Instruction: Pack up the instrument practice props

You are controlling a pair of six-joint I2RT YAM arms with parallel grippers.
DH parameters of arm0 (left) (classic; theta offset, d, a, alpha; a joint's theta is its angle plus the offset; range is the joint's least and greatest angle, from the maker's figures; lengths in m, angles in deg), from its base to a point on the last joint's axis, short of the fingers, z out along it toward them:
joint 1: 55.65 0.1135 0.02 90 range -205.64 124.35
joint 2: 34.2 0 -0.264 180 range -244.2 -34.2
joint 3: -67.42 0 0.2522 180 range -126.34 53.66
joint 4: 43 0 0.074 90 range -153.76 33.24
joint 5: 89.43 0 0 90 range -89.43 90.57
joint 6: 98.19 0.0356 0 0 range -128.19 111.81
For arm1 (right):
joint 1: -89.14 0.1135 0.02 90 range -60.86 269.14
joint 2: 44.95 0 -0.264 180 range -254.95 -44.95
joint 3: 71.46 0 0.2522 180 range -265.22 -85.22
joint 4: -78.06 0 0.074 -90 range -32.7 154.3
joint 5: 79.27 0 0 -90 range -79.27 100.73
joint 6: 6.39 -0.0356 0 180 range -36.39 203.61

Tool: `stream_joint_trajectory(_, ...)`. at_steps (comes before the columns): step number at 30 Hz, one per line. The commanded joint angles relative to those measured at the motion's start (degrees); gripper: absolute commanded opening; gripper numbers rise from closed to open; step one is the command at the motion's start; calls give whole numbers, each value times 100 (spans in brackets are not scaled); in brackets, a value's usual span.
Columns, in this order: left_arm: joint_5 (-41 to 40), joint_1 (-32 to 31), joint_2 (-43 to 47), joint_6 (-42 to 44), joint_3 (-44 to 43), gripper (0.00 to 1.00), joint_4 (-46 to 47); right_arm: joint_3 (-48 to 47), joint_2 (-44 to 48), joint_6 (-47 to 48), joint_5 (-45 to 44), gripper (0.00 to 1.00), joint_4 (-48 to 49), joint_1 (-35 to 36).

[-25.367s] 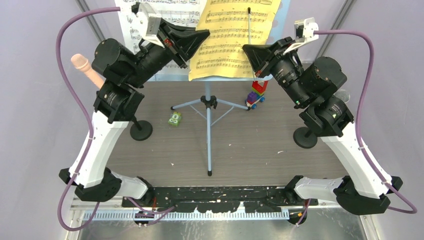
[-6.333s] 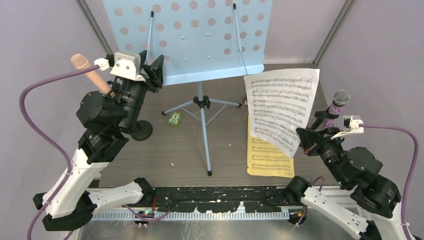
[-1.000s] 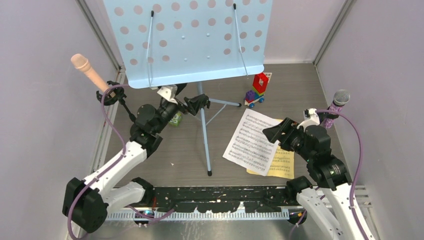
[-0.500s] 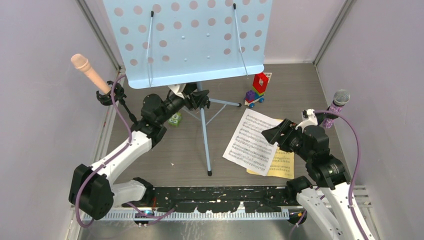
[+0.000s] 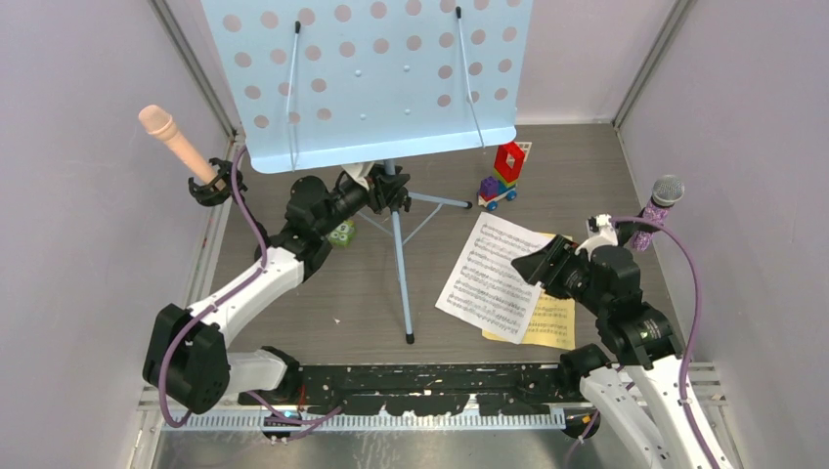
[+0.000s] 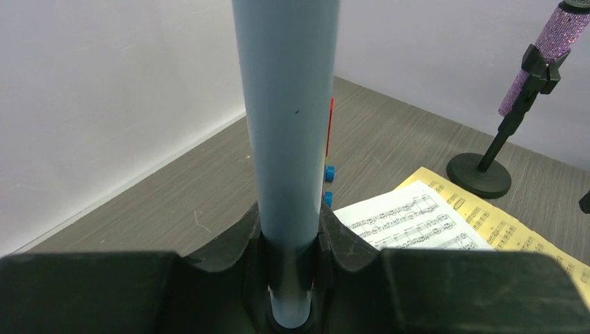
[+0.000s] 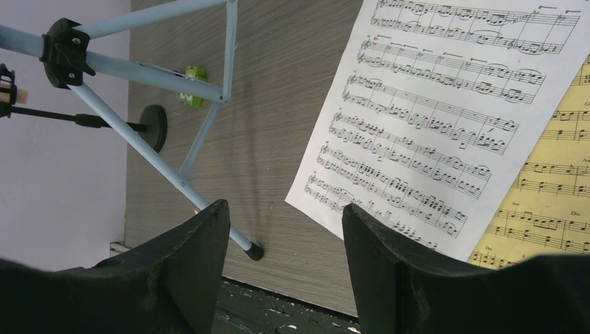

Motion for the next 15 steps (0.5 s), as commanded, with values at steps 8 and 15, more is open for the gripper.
stream_joint_trajectory(8, 1268, 30, 16, 170, -245, 0, -508, 260, -76, -395, 554, 71, 866, -23)
stream_joint_trajectory(15, 1760, 30, -20, 213, -727, 0, -1280, 721, -301, -1221, 998, 74, 2275, -21)
